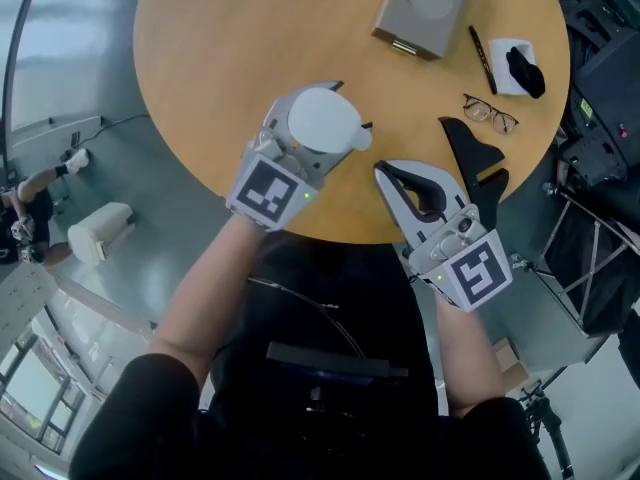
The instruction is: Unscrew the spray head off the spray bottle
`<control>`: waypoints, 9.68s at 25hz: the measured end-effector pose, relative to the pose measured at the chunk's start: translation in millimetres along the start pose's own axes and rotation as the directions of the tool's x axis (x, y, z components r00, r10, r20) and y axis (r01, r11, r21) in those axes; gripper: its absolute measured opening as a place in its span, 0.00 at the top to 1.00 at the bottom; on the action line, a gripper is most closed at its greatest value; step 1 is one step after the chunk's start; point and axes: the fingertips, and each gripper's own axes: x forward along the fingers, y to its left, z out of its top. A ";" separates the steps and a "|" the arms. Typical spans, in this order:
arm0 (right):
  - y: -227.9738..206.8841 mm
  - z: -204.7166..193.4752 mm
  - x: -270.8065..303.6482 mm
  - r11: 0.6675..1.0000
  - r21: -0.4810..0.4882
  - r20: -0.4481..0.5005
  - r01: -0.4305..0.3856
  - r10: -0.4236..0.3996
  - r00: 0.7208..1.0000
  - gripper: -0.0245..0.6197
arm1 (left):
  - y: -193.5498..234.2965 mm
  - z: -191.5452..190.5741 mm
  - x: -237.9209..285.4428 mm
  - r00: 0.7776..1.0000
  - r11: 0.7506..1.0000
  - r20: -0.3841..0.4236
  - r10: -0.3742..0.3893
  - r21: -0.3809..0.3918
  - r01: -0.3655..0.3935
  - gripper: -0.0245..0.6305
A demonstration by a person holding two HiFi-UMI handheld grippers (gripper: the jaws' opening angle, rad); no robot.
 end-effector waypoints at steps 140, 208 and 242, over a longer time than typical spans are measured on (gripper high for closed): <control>163.7 315.0 -27.1 0.998 -0.065 0.066 -0.014 0.018 0.998 0.59 | -71.8 313.0 -158.1 0.969 0.980 0.182 0.167 0.074 -0.183 0.55; 180.1 432.7 -120.8 0.862 -0.359 0.227 -0.358 0.453 0.862 0.62 | -123.1 291.2 -161.9 0.881 0.916 0.253 -0.399 0.154 0.370 0.53; -21.0 118.3 -20.2 0.988 0.154 -0.110 -0.028 0.045 0.993 0.62 | -55.0 173.3 -86.2 0.926 0.974 0.304 -0.226 0.104 0.203 0.52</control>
